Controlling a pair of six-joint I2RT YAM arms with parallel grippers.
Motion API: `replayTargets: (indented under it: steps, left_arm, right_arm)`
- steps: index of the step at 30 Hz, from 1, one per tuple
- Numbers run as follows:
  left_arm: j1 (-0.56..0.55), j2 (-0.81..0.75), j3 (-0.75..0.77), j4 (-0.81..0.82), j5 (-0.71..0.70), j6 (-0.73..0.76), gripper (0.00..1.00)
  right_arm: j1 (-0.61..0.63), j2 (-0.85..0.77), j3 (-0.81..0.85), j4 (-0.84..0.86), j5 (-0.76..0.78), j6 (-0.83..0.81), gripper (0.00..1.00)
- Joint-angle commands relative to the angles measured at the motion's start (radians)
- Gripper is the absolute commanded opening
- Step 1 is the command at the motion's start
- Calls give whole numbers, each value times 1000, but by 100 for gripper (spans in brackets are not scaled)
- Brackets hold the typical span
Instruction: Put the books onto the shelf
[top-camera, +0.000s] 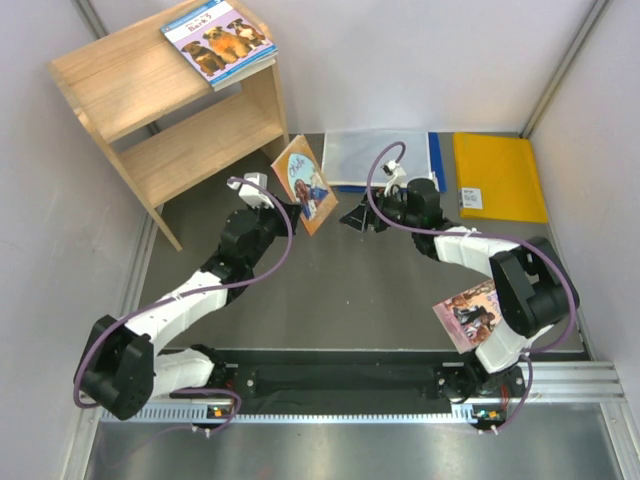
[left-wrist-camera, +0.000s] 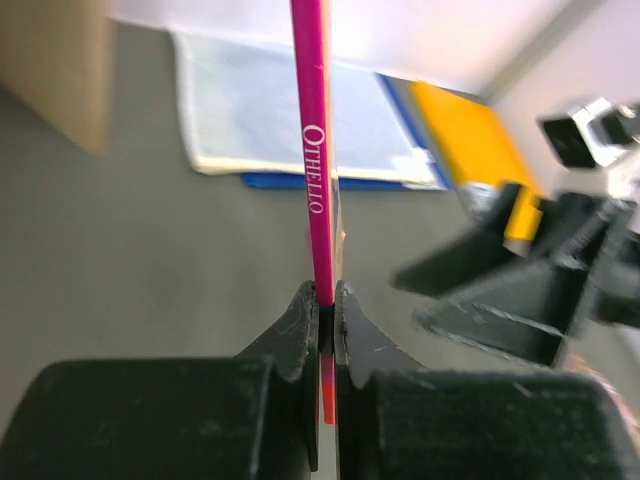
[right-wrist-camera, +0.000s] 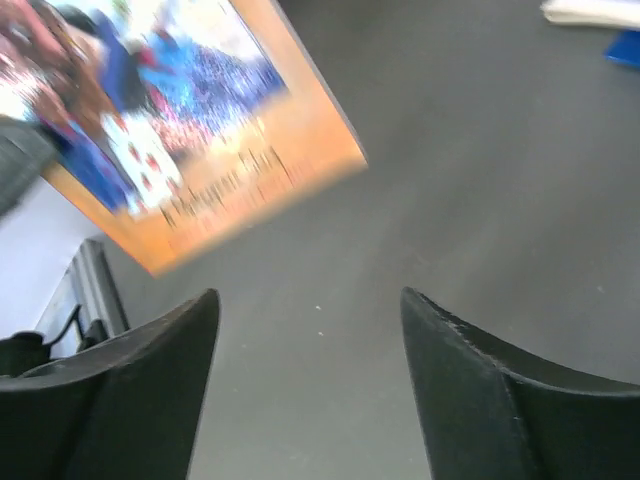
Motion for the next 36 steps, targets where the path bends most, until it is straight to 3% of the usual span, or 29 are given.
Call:
replayTargets:
  steps: [1,9,18,28,36]
  left_arm:
    - [6,-25,82,-157,-193,218,0]
    - [18,20,188,-187,-344,380,0]
    - [59,14,237,-148,-374,460,0]
    - [189,-14,282,-144,-281,417,0]
    - [213,-15,315,-121,-244,396,0]
  right_arm:
    - [13,-64,-7,-75,88,-89,78]
    - [13,-102,-62,-100,143,-135,95]
    - [13,-74,-135,-46,149,-121,100]
    - [13,-50,-205,28,160,-111,100]
    - [13,-15,-235,63,159,-92,100]
